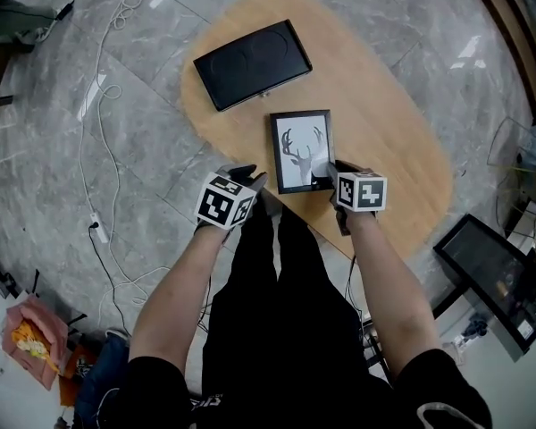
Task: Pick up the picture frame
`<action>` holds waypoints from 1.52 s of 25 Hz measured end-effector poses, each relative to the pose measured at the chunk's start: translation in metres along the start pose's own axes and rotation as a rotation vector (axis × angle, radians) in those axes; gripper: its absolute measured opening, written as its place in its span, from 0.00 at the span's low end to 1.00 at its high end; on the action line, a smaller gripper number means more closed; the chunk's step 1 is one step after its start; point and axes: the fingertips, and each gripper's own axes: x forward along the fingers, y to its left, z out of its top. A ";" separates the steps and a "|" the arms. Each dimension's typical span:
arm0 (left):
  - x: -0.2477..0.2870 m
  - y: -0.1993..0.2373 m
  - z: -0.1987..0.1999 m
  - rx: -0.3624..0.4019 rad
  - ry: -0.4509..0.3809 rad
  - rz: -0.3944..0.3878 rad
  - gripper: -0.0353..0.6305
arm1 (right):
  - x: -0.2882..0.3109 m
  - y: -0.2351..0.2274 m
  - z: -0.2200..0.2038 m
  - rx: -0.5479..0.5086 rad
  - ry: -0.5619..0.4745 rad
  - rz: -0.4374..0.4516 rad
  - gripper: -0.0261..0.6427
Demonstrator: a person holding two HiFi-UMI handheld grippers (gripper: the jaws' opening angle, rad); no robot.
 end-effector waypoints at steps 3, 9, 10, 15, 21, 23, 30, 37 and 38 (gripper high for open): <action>-0.007 -0.015 0.010 -0.043 -0.027 -0.034 0.24 | -0.020 0.002 0.000 0.017 -0.022 0.022 0.15; -0.008 -0.040 0.036 -0.125 -0.074 -0.105 0.34 | -0.055 0.014 0.009 0.058 -0.087 0.104 0.15; -0.009 -0.044 0.041 -0.130 -0.083 -0.116 0.35 | -0.061 0.016 0.010 0.061 -0.099 0.115 0.15; -0.021 -0.065 0.069 -0.134 -0.141 -0.141 0.37 | -0.094 0.025 0.019 0.074 -0.153 0.164 0.15; -0.052 -0.109 0.097 -0.136 -0.220 -0.200 0.36 | -0.148 0.049 0.035 0.058 -0.225 0.258 0.15; -0.067 -0.121 0.110 -0.130 -0.256 -0.213 0.31 | -0.163 0.058 0.044 0.051 -0.245 0.282 0.15; -0.141 -0.162 0.149 -0.135 -0.402 -0.277 0.18 | -0.225 0.091 0.070 -0.004 -0.337 0.382 0.15; -0.214 -0.209 0.178 -0.054 -0.523 -0.317 0.09 | -0.275 0.128 0.087 -0.075 -0.419 0.440 0.15; -0.222 -0.213 0.182 -0.031 -0.530 -0.307 0.09 | -0.281 0.132 0.090 -0.076 -0.434 0.450 0.15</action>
